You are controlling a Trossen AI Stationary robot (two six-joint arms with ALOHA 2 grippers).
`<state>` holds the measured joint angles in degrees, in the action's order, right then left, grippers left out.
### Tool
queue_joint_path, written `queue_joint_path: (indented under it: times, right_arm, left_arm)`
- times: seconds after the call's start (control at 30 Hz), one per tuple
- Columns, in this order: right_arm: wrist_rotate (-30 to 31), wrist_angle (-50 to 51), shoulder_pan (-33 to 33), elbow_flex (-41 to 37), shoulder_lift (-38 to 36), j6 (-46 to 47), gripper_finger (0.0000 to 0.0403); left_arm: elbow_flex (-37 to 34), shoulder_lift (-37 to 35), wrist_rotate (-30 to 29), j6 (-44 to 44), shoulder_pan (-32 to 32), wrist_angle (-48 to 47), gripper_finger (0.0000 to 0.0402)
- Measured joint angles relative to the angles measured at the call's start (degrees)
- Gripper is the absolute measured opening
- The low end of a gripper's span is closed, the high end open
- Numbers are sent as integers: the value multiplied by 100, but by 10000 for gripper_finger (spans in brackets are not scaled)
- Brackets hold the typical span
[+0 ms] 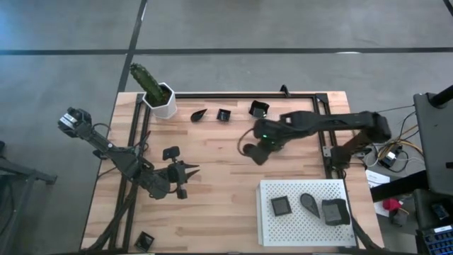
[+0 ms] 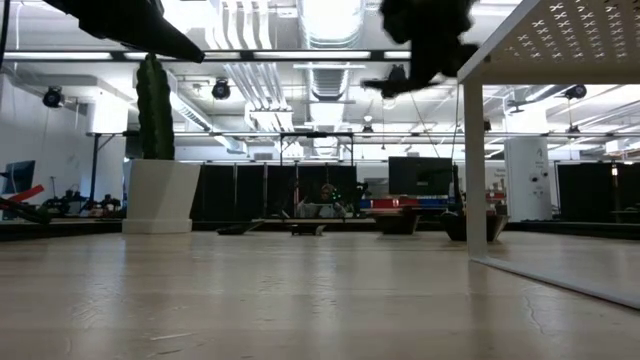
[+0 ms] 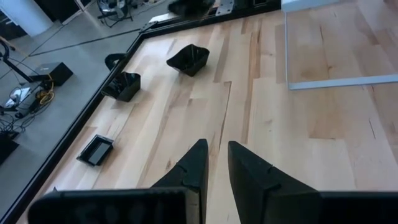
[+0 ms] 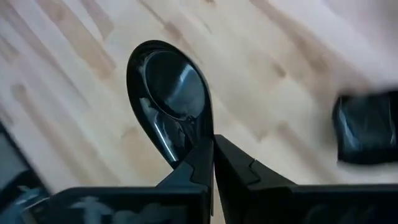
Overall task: Pick & Place Mini shaped plates
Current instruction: Stack the drop-shaped plate on top of the other drop-shaped plates on the shelf
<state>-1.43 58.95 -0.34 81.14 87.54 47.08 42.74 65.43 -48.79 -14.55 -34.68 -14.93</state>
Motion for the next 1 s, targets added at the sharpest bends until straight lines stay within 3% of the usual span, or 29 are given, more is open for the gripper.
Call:
queue_joint_path:
  times: [0.37,0.63,1.0]
  right_arm:
    - [-202,944,1358,-2,-1005,3266,8]
    - [-160,1423,2612,-2,-1155,5612,8]
    - [-165,1922,3800,-4,-1065,7502,8]
  left_arm:
    - [-2,0,2,-24,2,-5,58]
    - [-2,0,-171,165,0,122,58]
    - [1,0,-223,1165,2,838,58]
